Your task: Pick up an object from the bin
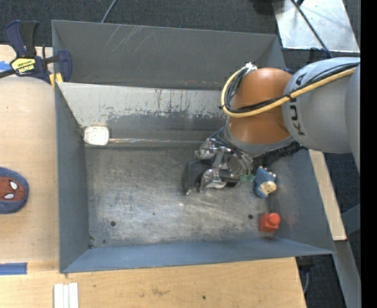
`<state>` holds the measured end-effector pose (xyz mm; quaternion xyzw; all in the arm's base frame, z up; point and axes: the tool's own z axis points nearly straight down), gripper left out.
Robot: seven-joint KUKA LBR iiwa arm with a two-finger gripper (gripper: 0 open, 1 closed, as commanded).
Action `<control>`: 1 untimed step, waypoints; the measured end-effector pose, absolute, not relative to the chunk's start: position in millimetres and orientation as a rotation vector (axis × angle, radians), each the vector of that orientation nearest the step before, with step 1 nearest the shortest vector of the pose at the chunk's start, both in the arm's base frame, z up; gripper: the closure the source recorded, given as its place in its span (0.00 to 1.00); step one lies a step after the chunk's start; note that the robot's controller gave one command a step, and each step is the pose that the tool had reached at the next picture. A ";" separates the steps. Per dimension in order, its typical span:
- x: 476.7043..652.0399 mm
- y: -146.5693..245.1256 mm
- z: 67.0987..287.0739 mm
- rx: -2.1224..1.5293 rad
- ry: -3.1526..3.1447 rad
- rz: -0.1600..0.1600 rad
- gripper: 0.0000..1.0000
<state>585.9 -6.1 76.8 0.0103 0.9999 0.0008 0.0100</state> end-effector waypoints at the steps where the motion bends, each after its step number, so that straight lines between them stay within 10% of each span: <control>1: 597.6 3.9 224.1 0.157 3.133 0.000 1.00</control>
Offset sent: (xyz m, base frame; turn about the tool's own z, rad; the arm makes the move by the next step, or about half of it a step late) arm 0.0109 0.0104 0.1449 0.0801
